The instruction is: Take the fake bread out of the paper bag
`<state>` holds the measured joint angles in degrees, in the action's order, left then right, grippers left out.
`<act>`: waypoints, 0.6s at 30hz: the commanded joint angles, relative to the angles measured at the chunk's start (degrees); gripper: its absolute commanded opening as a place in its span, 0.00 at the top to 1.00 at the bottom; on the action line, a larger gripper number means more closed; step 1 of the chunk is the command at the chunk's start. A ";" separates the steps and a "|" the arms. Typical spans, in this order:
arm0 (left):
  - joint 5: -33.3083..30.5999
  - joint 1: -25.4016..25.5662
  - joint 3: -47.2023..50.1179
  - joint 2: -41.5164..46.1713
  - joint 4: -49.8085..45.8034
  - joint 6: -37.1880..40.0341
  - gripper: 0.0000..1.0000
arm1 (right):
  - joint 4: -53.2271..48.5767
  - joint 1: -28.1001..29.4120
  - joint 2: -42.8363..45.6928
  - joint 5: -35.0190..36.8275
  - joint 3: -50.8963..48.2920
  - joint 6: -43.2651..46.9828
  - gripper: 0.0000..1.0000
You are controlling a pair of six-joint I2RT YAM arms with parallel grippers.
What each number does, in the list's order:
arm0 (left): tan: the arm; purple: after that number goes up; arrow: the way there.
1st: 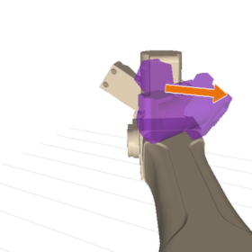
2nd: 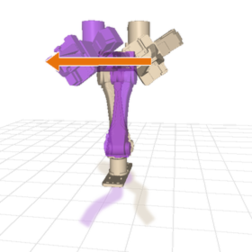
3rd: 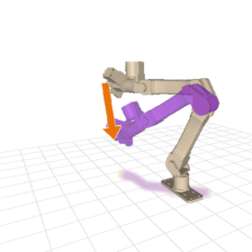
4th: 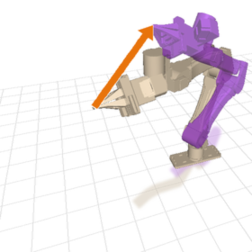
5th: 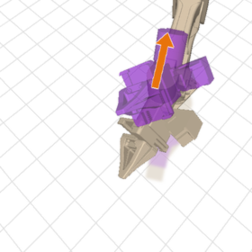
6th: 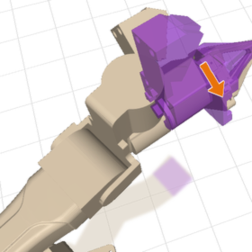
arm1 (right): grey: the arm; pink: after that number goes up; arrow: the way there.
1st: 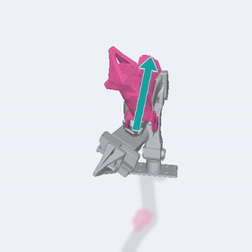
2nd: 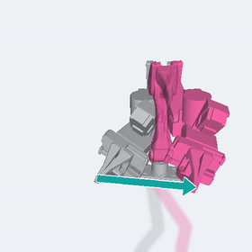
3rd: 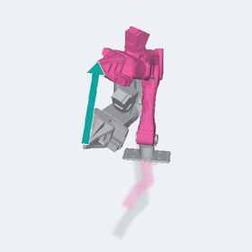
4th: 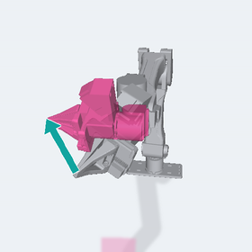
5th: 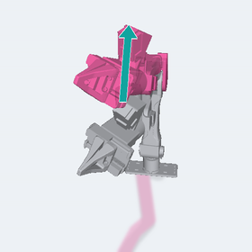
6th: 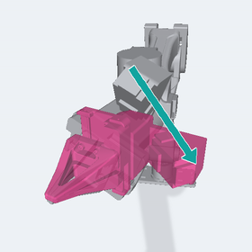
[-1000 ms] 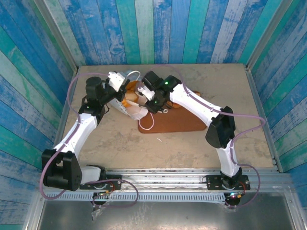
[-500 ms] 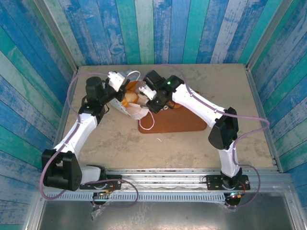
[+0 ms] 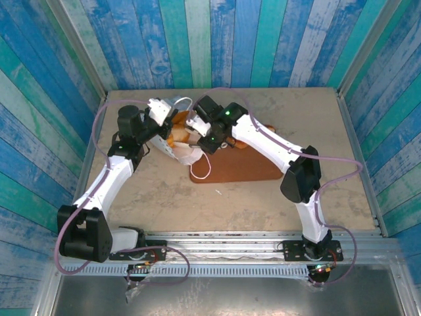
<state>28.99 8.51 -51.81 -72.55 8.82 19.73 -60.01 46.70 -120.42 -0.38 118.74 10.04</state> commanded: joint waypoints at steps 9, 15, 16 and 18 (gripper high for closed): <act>-0.25 0.01 -2.85 -1.35 0.78 1.18 1.00 | 1.02 0.45 -3.27 1.29 4.04 5.45 0.46; -0.17 0.01 -3.34 -1.34 0.28 1.37 1.00 | 1.07 0.48 -4.90 3.52 6.06 6.95 0.45; -0.09 0.01 -3.37 -1.23 0.31 1.35 1.00 | 1.04 0.49 -5.19 3.62 6.34 7.21 0.45; 0.01 0.05 -3.39 -1.19 0.30 1.43 1.00 | 1.21 0.43 -5.73 3.46 6.89 7.92 0.45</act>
<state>28.03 8.47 -52.77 -72.60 7.57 20.56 -60.01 46.70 -124.73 2.04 123.57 16.19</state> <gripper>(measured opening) 0.044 0.551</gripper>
